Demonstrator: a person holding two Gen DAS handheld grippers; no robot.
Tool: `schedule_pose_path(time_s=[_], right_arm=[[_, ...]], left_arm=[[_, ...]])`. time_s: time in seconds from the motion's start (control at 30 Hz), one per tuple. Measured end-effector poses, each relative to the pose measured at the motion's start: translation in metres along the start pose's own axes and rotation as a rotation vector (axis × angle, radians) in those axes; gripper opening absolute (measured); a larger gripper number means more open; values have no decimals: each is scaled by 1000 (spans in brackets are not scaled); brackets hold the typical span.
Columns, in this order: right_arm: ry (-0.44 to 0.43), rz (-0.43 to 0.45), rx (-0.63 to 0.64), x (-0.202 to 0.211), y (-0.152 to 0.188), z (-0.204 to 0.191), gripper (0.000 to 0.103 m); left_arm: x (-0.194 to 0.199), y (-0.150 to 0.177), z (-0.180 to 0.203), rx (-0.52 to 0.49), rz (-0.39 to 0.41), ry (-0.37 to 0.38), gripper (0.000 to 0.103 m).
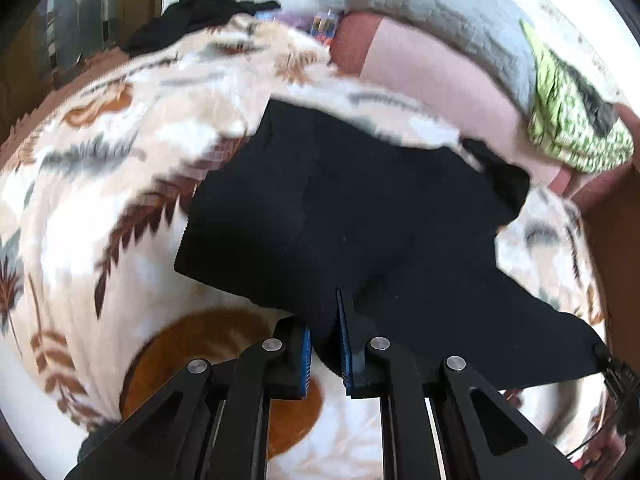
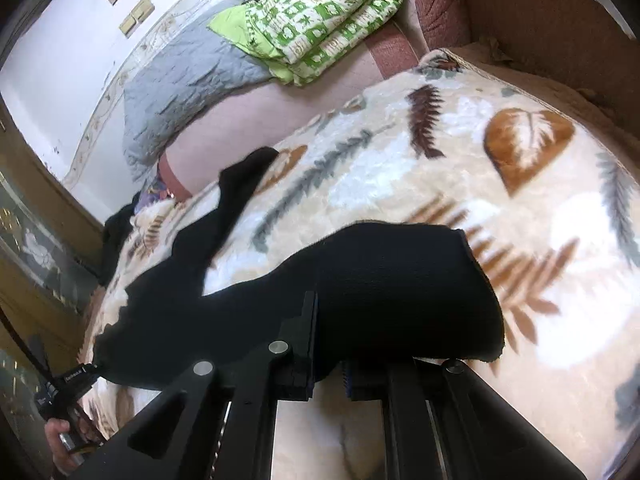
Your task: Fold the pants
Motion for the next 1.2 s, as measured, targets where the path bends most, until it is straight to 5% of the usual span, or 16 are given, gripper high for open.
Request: schedule_pose_path(time_s=[0.13,0.2,0.27,0.43,0.6,0.7,0.9,1.2], right_arm=[[80,-131,-38,-30,15,22,16],[77,-117,-41,-25,15,24,19],[152,-96,-5,-14,11,25,34],[318,-2,47,20,-13,30,40],[336,85,109,34,-42,12,56],[276,100,170,20,-61,-19,63],[81,7,314,-53,-92,-104,71],[123,-90,652,-221,-118,-227,71]], left_arm=[[-17,12,-11,46,-55,-12,19],[-9,8,-11,47,-36,-15,32],[4,2,-11,25,-26,-29,35],[45,-7,-4,-30,64,-69,46],[89,-13,3,-18,171,-69,60],[95,-22,7,-39,194,-60,68],[46,-42,23,-71,131,-72,70],[-46,-88,34,-88,71,-96,70]])
Point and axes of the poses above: each gripper's, at about its wrist camera, not at the fingertips, and x roughly against the way its jaws point, z to its right, y to its underside, the point moved 2 cm from there along -x, roughly the way its jaws point, and after that the axes turned 3 degrees about z, right-handed, at the moved point
